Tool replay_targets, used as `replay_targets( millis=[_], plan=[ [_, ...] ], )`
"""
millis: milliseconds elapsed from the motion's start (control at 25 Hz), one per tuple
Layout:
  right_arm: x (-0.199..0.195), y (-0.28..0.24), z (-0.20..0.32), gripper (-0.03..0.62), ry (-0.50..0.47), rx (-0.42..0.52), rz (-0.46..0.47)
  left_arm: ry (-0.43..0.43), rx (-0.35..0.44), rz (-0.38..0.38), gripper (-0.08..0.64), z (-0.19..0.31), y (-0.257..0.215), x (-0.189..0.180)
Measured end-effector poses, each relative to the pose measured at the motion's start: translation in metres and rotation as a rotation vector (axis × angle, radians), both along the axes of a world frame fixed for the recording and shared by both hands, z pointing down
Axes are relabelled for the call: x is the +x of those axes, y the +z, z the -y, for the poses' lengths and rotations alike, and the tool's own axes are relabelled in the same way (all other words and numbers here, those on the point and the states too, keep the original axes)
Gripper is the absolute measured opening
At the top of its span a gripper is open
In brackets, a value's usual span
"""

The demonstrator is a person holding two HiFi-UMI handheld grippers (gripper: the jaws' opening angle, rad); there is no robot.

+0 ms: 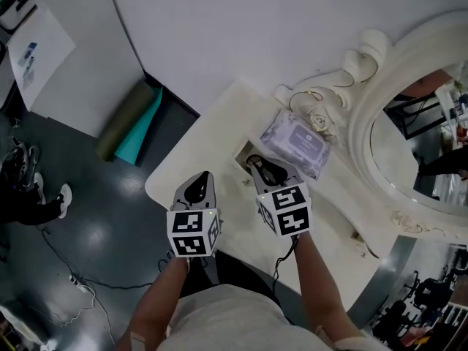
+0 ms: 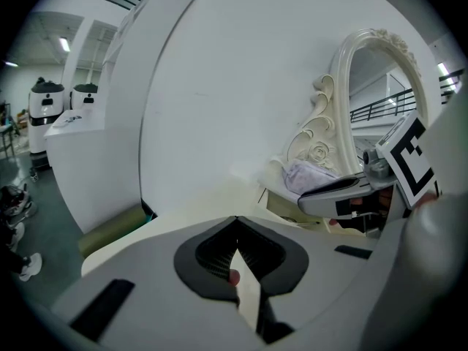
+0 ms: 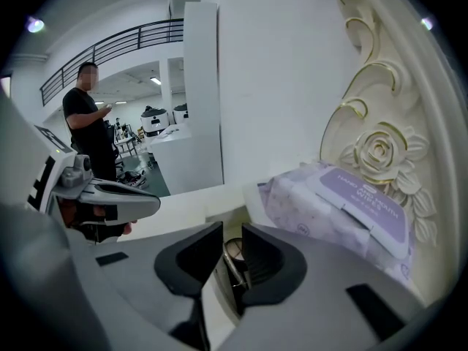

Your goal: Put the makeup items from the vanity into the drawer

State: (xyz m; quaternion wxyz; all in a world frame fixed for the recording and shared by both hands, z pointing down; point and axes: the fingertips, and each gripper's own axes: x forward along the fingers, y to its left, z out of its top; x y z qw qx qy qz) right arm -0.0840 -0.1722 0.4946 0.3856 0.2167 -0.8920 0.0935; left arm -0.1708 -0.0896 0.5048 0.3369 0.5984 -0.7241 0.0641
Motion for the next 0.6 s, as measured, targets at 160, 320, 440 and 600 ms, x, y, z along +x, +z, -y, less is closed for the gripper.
replay_targets(
  millis=[160,320,440,600],
  plan=[
    [0.005,0.0,0.0,0.087,0.026,-0.005,0.007,0.013,0.002,0.001,0.009,0.002,0.0,0.001],
    [0.009,-0.003,-0.003,0.087,0.053,-0.008,0.009,0.025,0.006,0.0,0.009,0.001,-0.002,0.001],
    [0.013,-0.004,-0.005,0.087,0.073,-0.008,0.01,0.035,0.012,-0.001,0.009,0.001,-0.004,0.001],
    [0.019,-0.009,-0.006,0.084,0.121,-0.008,0.019,0.049,0.025,-0.004,0.009,0.0,-0.008,0.002]
  ],
)
